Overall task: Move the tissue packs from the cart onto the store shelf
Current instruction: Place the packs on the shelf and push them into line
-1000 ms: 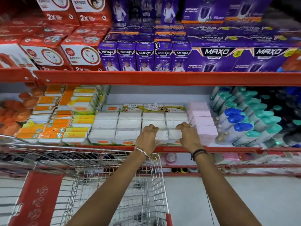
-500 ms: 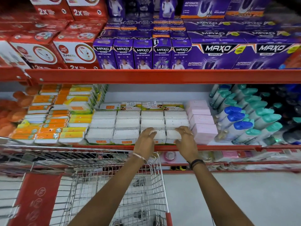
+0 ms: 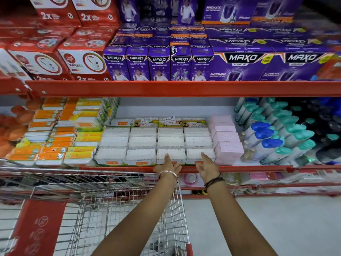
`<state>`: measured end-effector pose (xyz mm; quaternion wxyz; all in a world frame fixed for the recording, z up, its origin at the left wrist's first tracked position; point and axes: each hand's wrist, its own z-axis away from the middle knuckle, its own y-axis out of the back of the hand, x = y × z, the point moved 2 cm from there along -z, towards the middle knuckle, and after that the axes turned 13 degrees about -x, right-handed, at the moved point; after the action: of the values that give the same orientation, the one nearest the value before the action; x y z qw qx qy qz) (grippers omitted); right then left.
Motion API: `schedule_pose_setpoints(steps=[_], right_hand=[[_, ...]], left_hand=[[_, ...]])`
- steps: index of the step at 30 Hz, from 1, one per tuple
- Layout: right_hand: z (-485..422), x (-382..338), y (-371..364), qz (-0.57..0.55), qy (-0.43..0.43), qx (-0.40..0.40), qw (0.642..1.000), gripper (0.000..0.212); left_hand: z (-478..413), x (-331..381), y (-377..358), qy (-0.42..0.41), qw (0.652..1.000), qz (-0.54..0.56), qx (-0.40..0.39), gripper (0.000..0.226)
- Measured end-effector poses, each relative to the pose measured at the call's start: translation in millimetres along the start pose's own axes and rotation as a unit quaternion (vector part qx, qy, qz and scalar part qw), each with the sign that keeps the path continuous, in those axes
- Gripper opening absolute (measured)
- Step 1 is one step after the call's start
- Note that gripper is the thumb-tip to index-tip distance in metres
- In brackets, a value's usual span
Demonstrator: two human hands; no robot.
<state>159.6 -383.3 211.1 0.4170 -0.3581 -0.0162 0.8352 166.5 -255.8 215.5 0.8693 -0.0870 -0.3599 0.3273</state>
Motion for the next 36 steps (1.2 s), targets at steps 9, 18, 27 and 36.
schedule_pose_setpoints(steps=[9,18,27,36], right_hand=[[-6,-4,-8,-0.068,0.014,-0.018,0.997,0.050],[3,5,-10,-0.061,0.016,-0.025,0.998,0.059],[40,69,-61,0.010,-0.028,-0.084,0.996,0.045],[49,123,-138,0.040,-0.086,-0.140,0.986,0.044]], left_hand=[[-2,8,-16,0.034,0.999,0.007,0.025,0.061],[-1,11,-9,0.029,0.999,0.002,-0.013,0.062],[-12,58,80,-0.061,0.988,-0.039,0.138,0.048],[-38,129,131,-0.021,0.989,-0.039,0.140,0.068]])
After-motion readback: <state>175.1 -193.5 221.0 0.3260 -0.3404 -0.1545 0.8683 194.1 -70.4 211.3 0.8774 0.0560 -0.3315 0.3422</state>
